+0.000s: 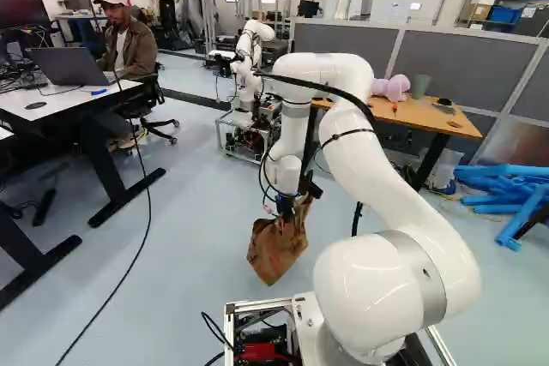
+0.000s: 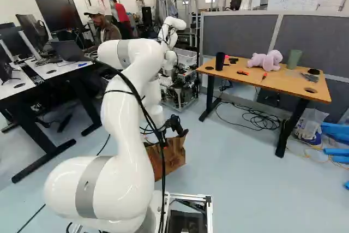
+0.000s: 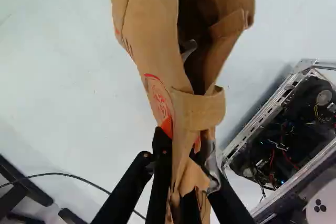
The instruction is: Pick up the bag on the ground and place it on the table
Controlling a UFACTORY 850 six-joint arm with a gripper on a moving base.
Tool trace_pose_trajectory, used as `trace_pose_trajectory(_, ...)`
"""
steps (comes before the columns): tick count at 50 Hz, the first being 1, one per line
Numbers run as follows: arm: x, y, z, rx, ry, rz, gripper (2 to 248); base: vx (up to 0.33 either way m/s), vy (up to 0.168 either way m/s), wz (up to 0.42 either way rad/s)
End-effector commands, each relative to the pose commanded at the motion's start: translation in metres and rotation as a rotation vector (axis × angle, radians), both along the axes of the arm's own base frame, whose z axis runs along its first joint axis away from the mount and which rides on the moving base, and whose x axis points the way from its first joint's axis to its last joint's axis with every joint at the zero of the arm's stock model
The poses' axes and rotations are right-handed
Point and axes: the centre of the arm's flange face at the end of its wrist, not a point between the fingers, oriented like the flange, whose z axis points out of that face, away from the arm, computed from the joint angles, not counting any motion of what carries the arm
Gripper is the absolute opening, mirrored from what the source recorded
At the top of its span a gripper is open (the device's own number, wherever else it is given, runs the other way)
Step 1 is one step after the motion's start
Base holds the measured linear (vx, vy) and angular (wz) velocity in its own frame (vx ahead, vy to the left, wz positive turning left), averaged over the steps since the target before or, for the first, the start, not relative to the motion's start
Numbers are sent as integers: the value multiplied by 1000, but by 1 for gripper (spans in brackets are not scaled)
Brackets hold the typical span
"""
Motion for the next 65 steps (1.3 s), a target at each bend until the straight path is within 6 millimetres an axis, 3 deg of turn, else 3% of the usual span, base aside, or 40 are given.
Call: trace_pose_trajectory(65, -13, -6, 97, 19, -28, -13, 21, 0, 0, 0)
